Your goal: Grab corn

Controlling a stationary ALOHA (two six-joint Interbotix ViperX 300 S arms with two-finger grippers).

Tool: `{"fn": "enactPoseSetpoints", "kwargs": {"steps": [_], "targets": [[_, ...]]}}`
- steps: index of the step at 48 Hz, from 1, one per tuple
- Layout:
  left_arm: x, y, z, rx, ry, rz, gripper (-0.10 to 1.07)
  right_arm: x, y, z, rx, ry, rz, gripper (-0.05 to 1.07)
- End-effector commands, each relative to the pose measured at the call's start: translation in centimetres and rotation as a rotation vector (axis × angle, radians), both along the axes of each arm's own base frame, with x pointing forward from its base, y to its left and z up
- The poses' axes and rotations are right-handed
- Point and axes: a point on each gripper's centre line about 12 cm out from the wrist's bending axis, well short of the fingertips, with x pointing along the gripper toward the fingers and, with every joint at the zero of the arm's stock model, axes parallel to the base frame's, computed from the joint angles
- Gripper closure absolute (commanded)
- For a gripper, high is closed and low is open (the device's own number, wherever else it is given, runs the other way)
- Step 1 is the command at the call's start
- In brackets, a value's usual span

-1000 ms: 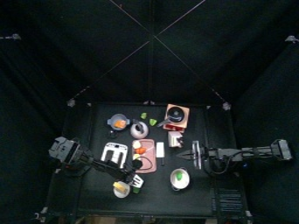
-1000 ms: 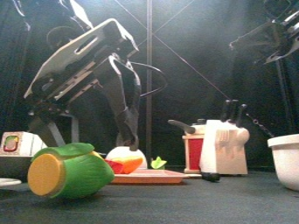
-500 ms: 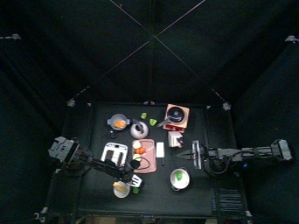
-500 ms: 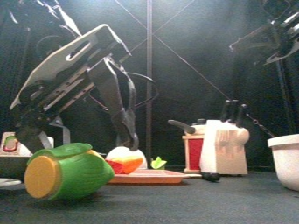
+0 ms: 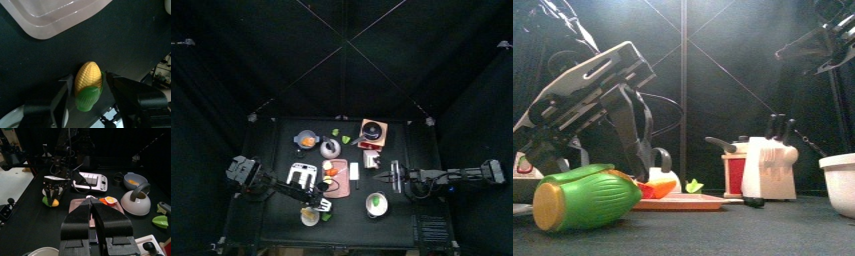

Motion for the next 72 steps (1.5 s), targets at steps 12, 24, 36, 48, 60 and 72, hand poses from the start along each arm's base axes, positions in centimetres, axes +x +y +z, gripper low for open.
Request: {"fn": "enactPoseSetpoints", "kwargs": {"steps": [12,24,36,48,60,72], "targets": [[0.6,0.2,1.5,-0.022,-0.061,0.013,0.19,0.2,-0.1,0.3,0.001,-0.008,-0.003,0.99],[0.8,0.1,1.8,-0.028,-0.086,0.01,0.19,0.2,-0.1,0.4,0.001,-0.009,-0.003,0.99],[0.7,0.1,1.5,-0.026,-0.08,0.01,0.19,0.2,-0.1,0.3,0.001,-0.008,-0.003,0.99],[0.7,0.1,1.3,-0.028,-0.075,0.014,0.22,0.2,-0.1,0.3,0.0,-0.003,-0.003,0.99],[0.8,0.4,1.9,-0.031,-0.088,0.021,0.37,0.2,-0.1,0.3,0.0,0.0,-0.003,0.99],[1.2,2.1,4.8,0.032,-0.186,-0.021,0.39,0.2,-0.3,0.3,-0.003,0.0,-0.012,0.99]]}}
